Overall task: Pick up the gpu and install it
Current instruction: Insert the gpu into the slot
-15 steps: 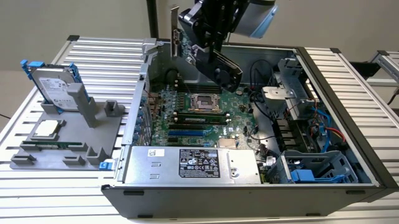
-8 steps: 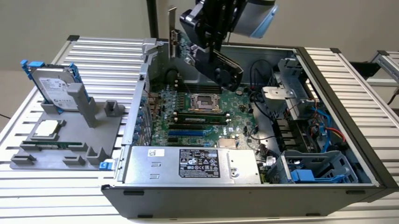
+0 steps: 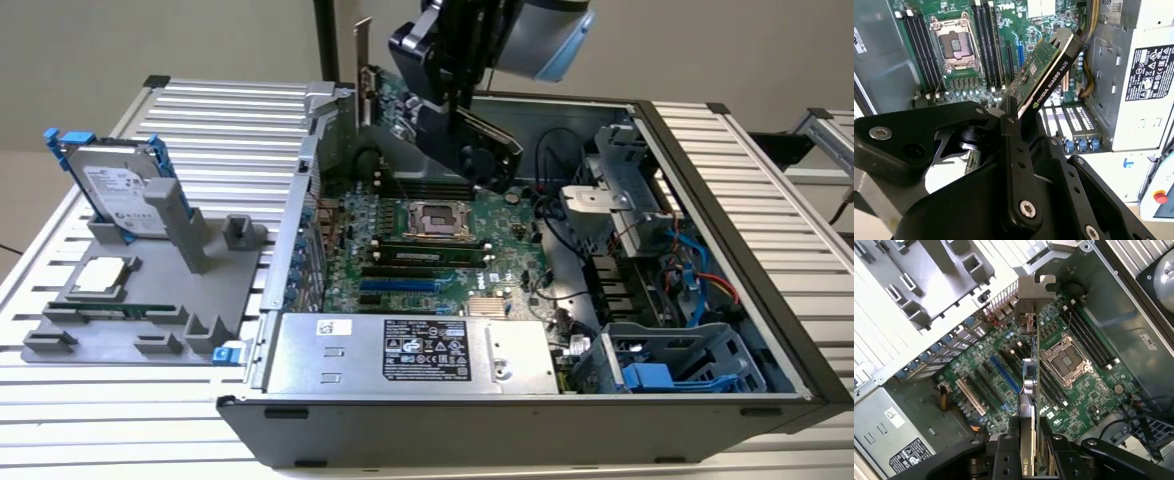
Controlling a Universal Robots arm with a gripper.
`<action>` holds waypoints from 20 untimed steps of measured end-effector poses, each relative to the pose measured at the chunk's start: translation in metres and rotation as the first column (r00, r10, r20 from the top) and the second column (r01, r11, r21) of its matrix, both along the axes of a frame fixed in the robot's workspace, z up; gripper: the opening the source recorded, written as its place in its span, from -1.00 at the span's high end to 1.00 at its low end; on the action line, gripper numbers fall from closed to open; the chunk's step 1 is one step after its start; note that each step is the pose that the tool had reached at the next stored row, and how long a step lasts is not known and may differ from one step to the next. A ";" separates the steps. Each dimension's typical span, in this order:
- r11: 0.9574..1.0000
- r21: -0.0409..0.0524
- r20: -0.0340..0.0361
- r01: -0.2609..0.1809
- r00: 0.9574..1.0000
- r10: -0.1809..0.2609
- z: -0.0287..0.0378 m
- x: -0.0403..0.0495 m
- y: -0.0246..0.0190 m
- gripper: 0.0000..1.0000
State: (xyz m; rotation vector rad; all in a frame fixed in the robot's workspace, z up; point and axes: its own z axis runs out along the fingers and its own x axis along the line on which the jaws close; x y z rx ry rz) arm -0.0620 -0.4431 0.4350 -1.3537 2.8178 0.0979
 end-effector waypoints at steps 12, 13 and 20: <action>0.993 0.000 0.000 -0.119 0.993 0.119 0.0000 0.0000 0.0000 1.00; 0.992 0.000 0.000 -0.128 0.992 0.128 0.0000 0.0000 0.0000 1.00; 0.980 0.000 0.000 -0.198 0.980 0.198 0.0000 0.0000 0.0000 1.00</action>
